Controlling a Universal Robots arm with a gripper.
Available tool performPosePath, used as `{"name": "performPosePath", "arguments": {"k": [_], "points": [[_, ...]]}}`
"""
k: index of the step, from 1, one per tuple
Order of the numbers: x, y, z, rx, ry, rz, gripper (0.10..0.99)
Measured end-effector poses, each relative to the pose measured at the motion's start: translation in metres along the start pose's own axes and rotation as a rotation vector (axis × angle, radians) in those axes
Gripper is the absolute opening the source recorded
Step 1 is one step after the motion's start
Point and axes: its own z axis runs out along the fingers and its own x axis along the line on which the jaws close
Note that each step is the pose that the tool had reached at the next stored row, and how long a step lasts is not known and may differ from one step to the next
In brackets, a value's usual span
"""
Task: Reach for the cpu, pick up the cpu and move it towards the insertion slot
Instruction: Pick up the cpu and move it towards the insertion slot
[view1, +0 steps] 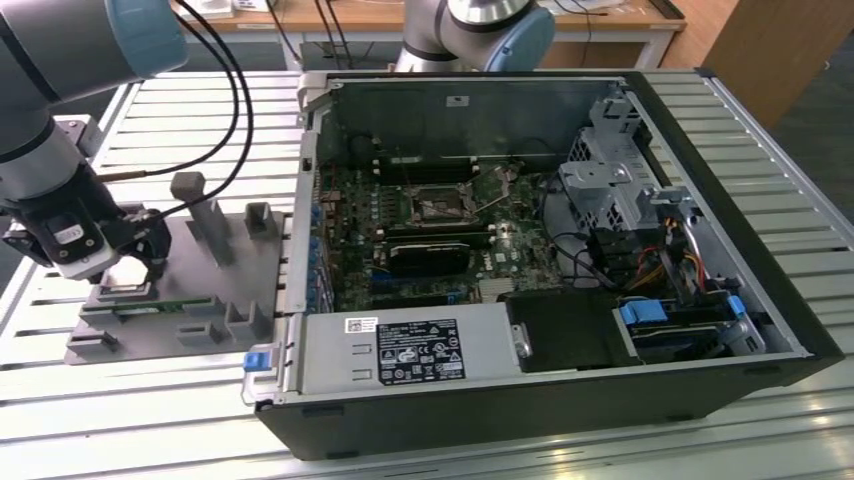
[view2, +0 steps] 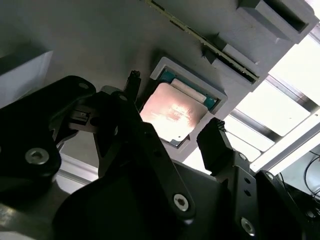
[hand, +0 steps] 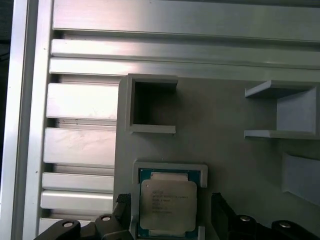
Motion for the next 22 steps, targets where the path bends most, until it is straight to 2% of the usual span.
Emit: {"name": "performPosePath", "arguments": {"k": [2, 4, 5, 6, 8, 15, 22], "points": [[0.0000, 0.0000, 0.0001, 0.000, -0.0001, 0.000, 0.718], [0.0000, 0.0000, 0.0001, 0.000, 0.0000, 0.000, 0.592], [0.0000, 0.0000, -0.0001, 0.000, -0.0002, 0.000, 0.592], [0.0000, 0.0001, -0.0007, 0.000, -0.0006, 0.000, 0.541], [-0.0001, 0.0002, -0.0033, 0.000, -0.0016, 0.000, 0.541], [0.0001, 0.0010, -0.0209, 0.000, -0.0016, 0.000, 0.541], [0.0002, 0.0011, -0.0229, 0.000, -0.0013, 0.000, 0.541]]}}
